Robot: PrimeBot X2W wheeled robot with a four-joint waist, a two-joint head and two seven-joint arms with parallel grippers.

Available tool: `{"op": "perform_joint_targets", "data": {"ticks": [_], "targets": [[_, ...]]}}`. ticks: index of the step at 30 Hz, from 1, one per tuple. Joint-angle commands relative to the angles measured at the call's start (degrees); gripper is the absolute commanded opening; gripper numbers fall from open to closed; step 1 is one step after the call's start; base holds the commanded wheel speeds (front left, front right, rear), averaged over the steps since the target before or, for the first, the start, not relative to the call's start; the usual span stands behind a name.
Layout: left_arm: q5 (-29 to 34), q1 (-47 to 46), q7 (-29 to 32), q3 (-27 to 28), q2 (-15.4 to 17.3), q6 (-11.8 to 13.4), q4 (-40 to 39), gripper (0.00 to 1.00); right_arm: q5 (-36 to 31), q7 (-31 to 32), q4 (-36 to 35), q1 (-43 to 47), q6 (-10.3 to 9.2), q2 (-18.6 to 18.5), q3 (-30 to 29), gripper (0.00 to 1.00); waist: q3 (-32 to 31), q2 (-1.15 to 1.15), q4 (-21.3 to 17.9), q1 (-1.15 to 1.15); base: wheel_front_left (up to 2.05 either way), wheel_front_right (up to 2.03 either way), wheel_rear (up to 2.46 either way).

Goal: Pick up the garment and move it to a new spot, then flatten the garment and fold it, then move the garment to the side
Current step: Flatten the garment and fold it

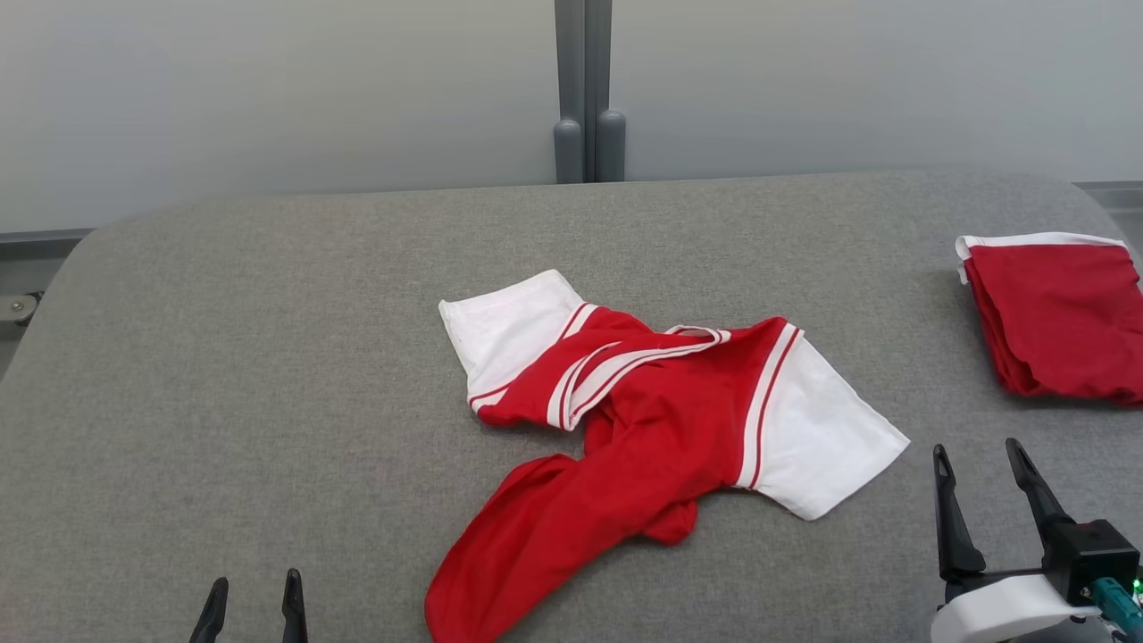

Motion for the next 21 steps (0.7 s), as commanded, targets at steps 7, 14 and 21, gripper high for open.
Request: {"op": "perform_joint_targets", "data": {"ticks": [7,14,21], "targets": [[0.33,0.24,-0.15,1.05,-1.06,-0.61,0.59,1.0,1.28,0.01,1.07,0.57,-0.05,0.35,0.38,1.0,0.03,0.0,0.0,0.0,0.0,0.0,0.0],[-2.07,-0.72,1.62,-0.38,-1.54,0.14,3.01,1.0,3.85,0.01,4.17,-3.04,-0.05,-2.88,2.95,1.0,-0.01,0.0,-0.51,0.0,0.0,0.0,0.0],[-5.44,2.81,21.46,-7.07,-1.32,0.1,-3.87,1.0,7.86,12.98,8.97,-12.86,-0.05,-13.23,11.04,1.0,0.93,0.0,-0.76,0.0,0.0,0.0,0.0]]}}
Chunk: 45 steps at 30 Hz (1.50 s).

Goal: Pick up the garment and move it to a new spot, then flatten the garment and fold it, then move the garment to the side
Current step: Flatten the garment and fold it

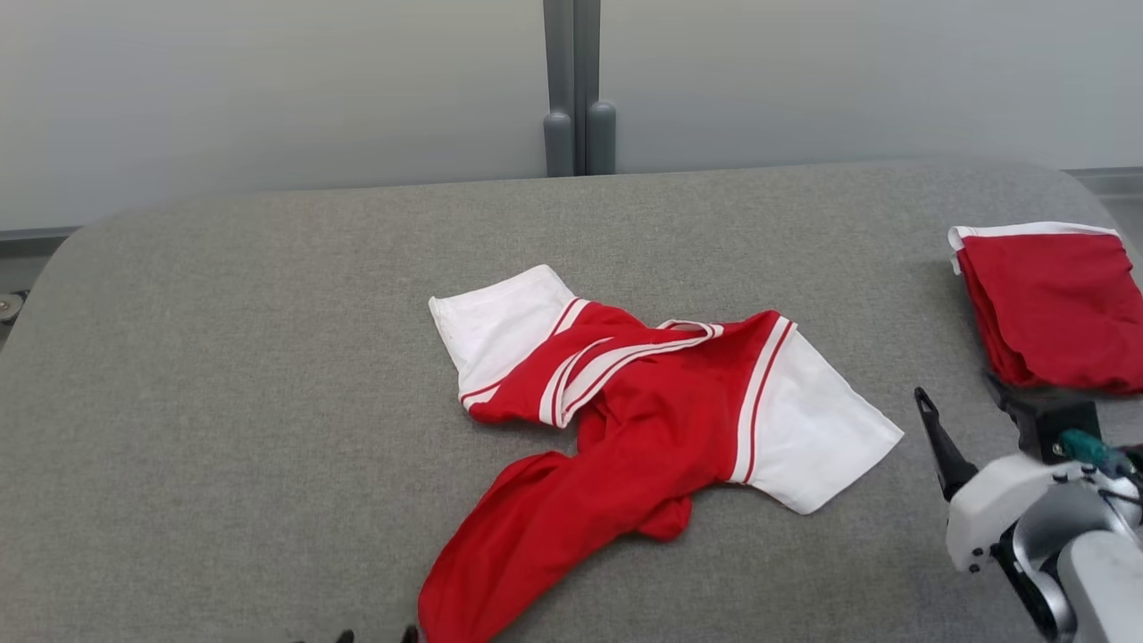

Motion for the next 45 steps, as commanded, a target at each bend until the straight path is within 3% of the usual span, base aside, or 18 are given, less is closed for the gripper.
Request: {"op": "perform_joint_targets", "data": {"ticks": [1,6,13,28,39,40,41,42,43,45], "targets": [[-0.18,2.08,4.54,-0.99,0.81,-0.23,-2.15,1.0,1.2,3.49,0.68,-2.09,-0.07,-2.41,1.97,1.0,0.96,0.0,0.1,0.0,0.0,0.0,0.0],[-1.62,3.61,14.03,-4.24,1.14,-0.36,-8.65,1.0,4.14,11.29,2.74,-7.84,-0.07,-7.73,8.03,1.0,3.42,0.0,0.83,0.0,0.0,0.0,0.0],[-2.41,-0.04,17.29,-8.4,1.68,-0.84,-9.04,1.0,7.09,14.39,7.77,-12.93,-0.07,-10.57,13.88,1.0,6.86,0.0,1.64,0.0,0.0,0.0,0.0],[-1.97,-6.84,17.26,-11.12,2.39,-0.86,-3.2,1.0,14.08,17.32,17.13,-23.87,-0.07,-9.43,26.62,1.0,13.56,0.0,0.02,0.0,0.0,0.0,0.0],[-3.47,-7.64,18.28,-12.87,4.04,-1.08,-2.56,1.0,18.41,14.0,23.49,-27.01,-0.01,-7.7,33.14,1.0,14.78,0.0,0.45,0.0,0.0,0.0,0.0],[-3.3,-7.94,18.08,-12.73,4.17,-0.89,-2.32,0.96,19.0,13.89,23.79,-27.12,-0.01,-7.38,33.98,1.0,14.75,0.0,0.47,0.0,0.0,0.0,0.0],[-3.08,-8.25,17.96,-12.67,4.43,-0.85,-1.91,0.6,19.72,13.81,23.97,-27.26,0.04,-7.11,34.94,1.0,14.72,0.0,0.47,0.0,0.0,0.0,0.0],[-3.38,-8.68,17.41,-12.4,4.3,-0.67,-1.23,0.0,21.29,13.4,24.02,-27.7,0.19,-6.96,36.77,0.28,14.59,0.0,0.46,0.0,0.0,0.0,0.0],[-3.39,-8.87,17.2,-12.48,4.43,-0.7,-0.99,0.0,22.32,13.08,24.04,-27.91,0.18,-6.96,37.33,0.0,14.47,0.0,0.47,0.0,0.0,0.0,0.0],[-3.6,-9.24,16.72,-12.25,4.49,-0.7,-0.87,0.0,24.68,12.89,23.64,-28.1,0.17,-7.33,38.97,0.0,13.99,0.0,0.5,0.0,0.0,0.0,0.0]]}}
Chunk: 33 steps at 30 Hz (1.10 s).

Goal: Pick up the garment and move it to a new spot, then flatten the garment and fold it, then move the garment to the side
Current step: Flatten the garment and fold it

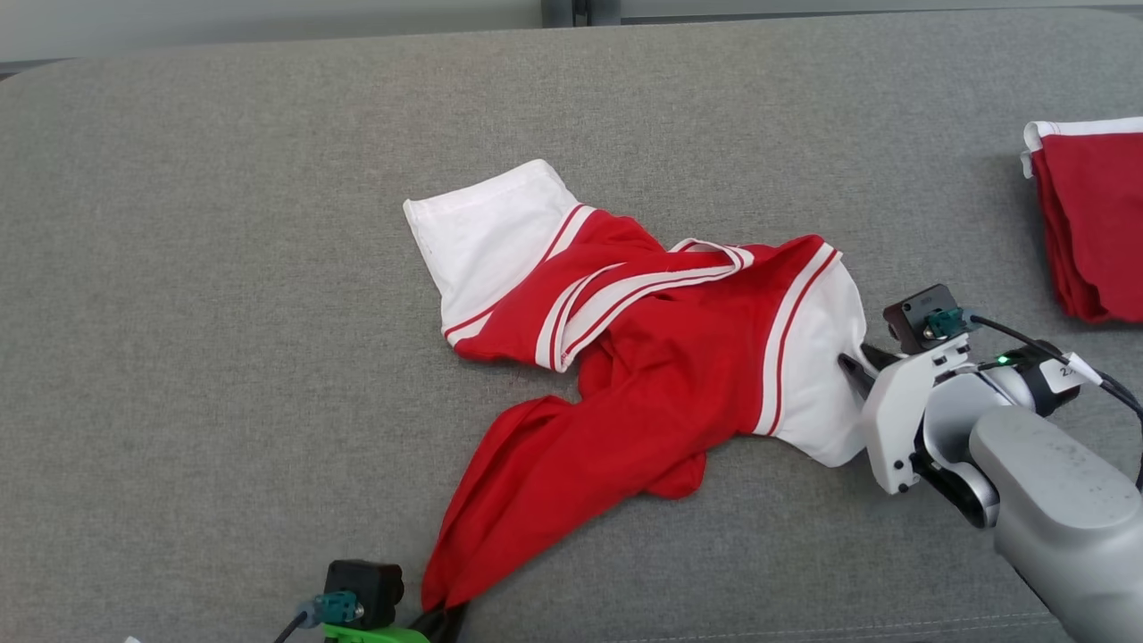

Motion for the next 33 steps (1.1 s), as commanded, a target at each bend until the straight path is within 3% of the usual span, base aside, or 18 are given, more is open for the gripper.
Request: {"op": "perform_joint_targets", "data": {"ticks": [1,7,16,23,28,31,33], "targets": [[-0.4,-0.9,-0.3,0.28,0.25,0.24,-0.12,0.0,1.55,0.01,0.1,0.99,0.45,0.55,1.54,0.0,-0.53,0.0,-0.01,0.0,0.0,0.0,0.0],[-2.59,-0.75,-1.64,2.7,0.29,1.02,-3.35,0.0,8.42,-2.94,-3.79,-1.0,0.24,-3.13,2.12,0.0,-2.4,0.0,-0.55,0.0,0.0,0.0,0.0],[-6.24,-0.74,-0.28,6.93,1.71,2.01,-17.96,0.0,22.5,-6.89,-18.43,1.02,0.25,-8.83,-5.66,0.0,-4.74,0.0,-1.88,0.0,0.0,0.0,0.0],[-8.59,-5.02,4.52,11.63,5.72,2.52,-33.61,0.0,39.62,-6.55,-35.04,4.47,0.25,-12.55,-20.58,0.0,-4.69,0.0,-2.74,0.0,0.0,0.0,0.0],[-14.43,-15.84,13.26,14.01,11.06,1.48,-35.89,0.0,47.48,-2.04,-39.68,0.68,0.26,-12.18,-28.87,0.0,-0.94,0.0,-2.44,0.0,0.0,0.0,0.0],[-18.2,-27.37,19.35,14.31,14.66,0.99,-31.12,0.0,48.17,1.81,-37.15,-6.28,0.26,-9.47,-30.02,0.0,2.99,0.0,-2.07,0.0,0.0,0.0,0.0],[-20.12,-35.95,23.18,13.39,15.95,0.71,-25.32,0.0,45.55,3.29,-31.85,-13.14,0.26,-6.79,-30.5,0.0,5.36,0.0,-1.76,0.0,0.0,0.0,0.0]]}}
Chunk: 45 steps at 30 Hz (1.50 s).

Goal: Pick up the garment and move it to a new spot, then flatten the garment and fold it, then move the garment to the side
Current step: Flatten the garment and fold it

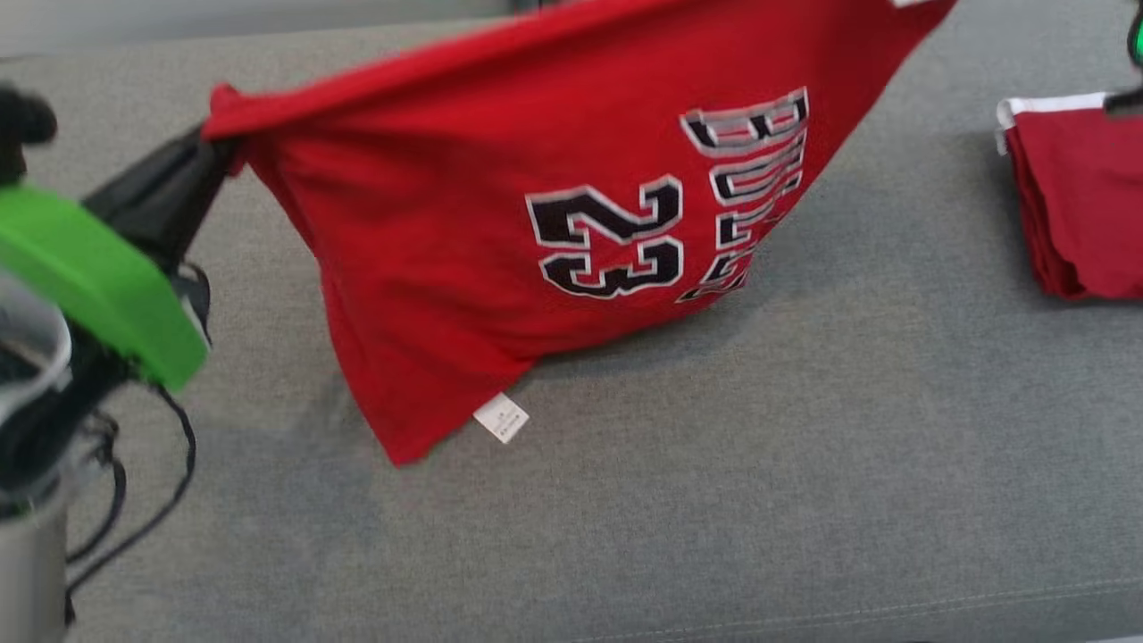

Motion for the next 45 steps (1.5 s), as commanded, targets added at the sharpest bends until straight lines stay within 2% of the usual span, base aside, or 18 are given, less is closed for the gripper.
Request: {"op": "perform_joint_targets", "data": {"ticks": [1,4,7,10,12,15,18,21,24,26,27,30,35,40,43,45], "targets": [[-0.85,-6.2,2.47,-1.07,0.81,-0.34,4.66,0.0,-3.08,0.75,4.86,-5.59,0.01,2.24,-0.51,0.0,5.69,0.0,1.16,0.0,0.0,0.0,0.0],[1.54,-19.92,4.98,-3.92,1.75,-0.58,15.97,0.0,-11.0,0.53,18.96,-19.42,0.02,9.45,-2.49,0.0,8.69,0.0,2.19,0.0,0.0,0.0,0.0],[6.22,-32.2,2.37,-6.92,0.25,-0.82,26.83,0.0,-20.96,-3.13,30.9,-33.23,0.01,16.07,-4.87,0.0,11.13,0.0,3.18,0.0,0.0,0.0,0.0],[13.87,-42.62,-5.9,-9.2,-1.15,0.19,37.58,0.0,-28.33,-9.51,40.56,-43.1,-0.02,20.79,-8.5,0.0,12.45,0.0,3.86,0.0,0.0,0.0,0.0],[17.84,-48.5,-13.74,-9.83,-2.59,1.47,43.8,0.0,-31.36,-14.26,45.28,-48.25,-0.02,23.6,-10.92,0.0,12.82,0.0,4.08,0.0,0.0,0.0,0.0],[20.31,-54.64,-25.01,-10.35,-4.48,1.08,51.23,0.0,-34.06,-18.74,49.19,-53.32,0.01,26.33,-12.51,0.0,14.05,0.0,3.63,0.0,0.0,0.0,0.0],[20.95,-56.19,-33.71,-11.25,-5.85,0.25,57.85,0.0,-35.62,-19.0,50.02,-52.45,0.01,27.52,-10.79,0.0,15.28,0.0,3.15,0.0,0.0,0.0,0.0],[20.66,-53.85,-41.03,-12.57,-5.83,-0.68,62.9,0.0,-35.48,-17.81,47.66,-47.58,0.01,27.95,-7.46,0.0,15.72,0.0,2.43,0.0,0.0,0.0,0.0],[17.34,-48.44,-47.37,-12.79,-6.43,-1.3,66.63,0.0,-34.06,-16.18,43.28,-38.48,0.01,27.1,-3.22,0.0,15.24,0.0,1.78,0.0,0.0,0.0,0.0],[15.95,-44.29,-50.28,-14.15,-5.59,-1.42,67.81,0.0,-32.33,-15.3,39.52,-30.77,0.01,26.03,-0.52,0.0,14.53,0.0,1.39,0.0,0.0,0.0,0.0],[15.95,-44.29,-50.28,-14.15,-5.59,-1.42,67.81,0.0,-32.33,-15.3,39.52,-30.77,0.01,26.03,-0.52,0.0,14.53,0.0,1.39,0.0,0.0,0.0,0.0],[11.92,-35.78,-53.62,-17.69,-4.38,-1.45,67.22,0.0,-28.72,-14.7,32.37,-18.39,0.01,23.42,2.18,0.0,12.66,0.0,1.09,0.0,0.0,0.0,0.0],[7.56,-22.47,-56.5,-23.32,-0.73,-1.35,63.3,0.0,-23.8,-13.96,19.74,2.0,0.01,17.67,3.86,0.0,7.98,0.0,1.25,0.0,0.0,0.0,0.0],[4.12,-8.0,-57.43,-24.27,2.16,-1.14,56.39,0.0,-22.26,-13.89,7.72,19.58,0.01,13.23,2.49,0.0,2.99,0.0,0.63,0.0,0.0,0.0,0.0],[3.15,1.68,-57.25,-24.72,3.48,1.22,50.33,0.0,-21.61,-12.94,2.52,29.18,-0.02,12.35,0.56,0.0,0.47,0.0,-0.02,0.0,0.0,0.0,0.0],[2.88,8.96,-56.6,-25.03,4.75,3.93,45.29,0.0,-21.34,-11.8,-0.4,35.46,-0.02,11.61,-1.2,0.0,-1.02,0.0,-0.47,0.0,0.0,0.0,0.0]]}}
